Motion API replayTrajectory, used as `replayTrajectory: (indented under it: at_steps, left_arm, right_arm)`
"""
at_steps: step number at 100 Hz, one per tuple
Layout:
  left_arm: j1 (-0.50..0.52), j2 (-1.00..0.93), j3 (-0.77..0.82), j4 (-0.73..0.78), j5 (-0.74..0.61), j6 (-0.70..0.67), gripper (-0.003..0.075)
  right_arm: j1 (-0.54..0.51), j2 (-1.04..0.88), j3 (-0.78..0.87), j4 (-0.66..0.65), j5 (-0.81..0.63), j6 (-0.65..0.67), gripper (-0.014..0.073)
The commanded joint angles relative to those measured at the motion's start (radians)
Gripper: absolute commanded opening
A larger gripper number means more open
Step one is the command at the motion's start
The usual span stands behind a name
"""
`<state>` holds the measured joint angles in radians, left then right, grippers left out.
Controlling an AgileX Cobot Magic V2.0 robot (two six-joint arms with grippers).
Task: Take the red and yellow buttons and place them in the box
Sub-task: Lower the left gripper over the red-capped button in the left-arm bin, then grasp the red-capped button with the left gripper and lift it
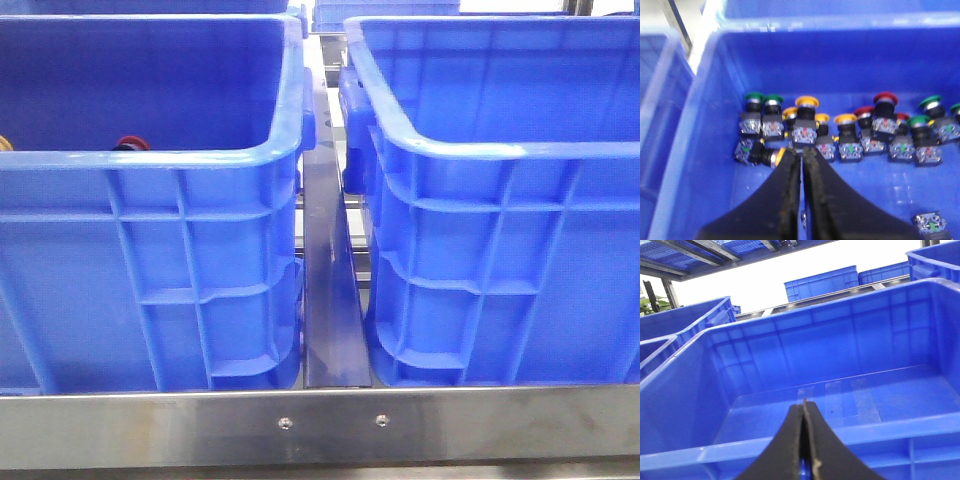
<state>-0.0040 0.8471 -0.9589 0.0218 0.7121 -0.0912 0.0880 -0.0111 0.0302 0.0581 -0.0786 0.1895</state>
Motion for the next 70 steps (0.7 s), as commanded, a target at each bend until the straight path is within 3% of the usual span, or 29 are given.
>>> replayTrajectory:
  at_steps: [1,16,32,44,61,70]
  left_arm:
    - [0.001,0.064,-0.064,-0.022,-0.037,-0.002,-0.0019]
    - [0.001,0.153,-0.070,-0.047,-0.032,0.015,-0.0019]
    - [0.001,0.207,-0.070,-0.156,-0.021,0.151,0.0010]
    - [0.001,0.225,-0.070,-0.206,-0.021,0.185,0.0163]
    - [0.001,0.242,-0.070,-0.208,-0.023,0.185,0.0503]
    - [0.001,0.254,-0.070,-0.216,-0.040,0.185,0.0557]
  right_arm:
    - [-0.005,-0.024,-0.023,-0.007,-0.082,-0.006,-0.0068]
    - [-0.005,-0.024,-0.023,-0.007,-0.082,-0.006,-0.0068]
    - [-0.005,-0.024,-0.023,-0.007,-0.082,-0.006,-0.0068]
    - [-0.005,-0.024,-0.023,-0.007,-0.082,-0.006,-0.0068]
    - [-0.005,-0.024,-0.023,-0.007,-0.082,-0.006,-0.0068]
    - [-0.005,-0.024,-0.023,-0.007,-0.082,-0.006,-0.0068]
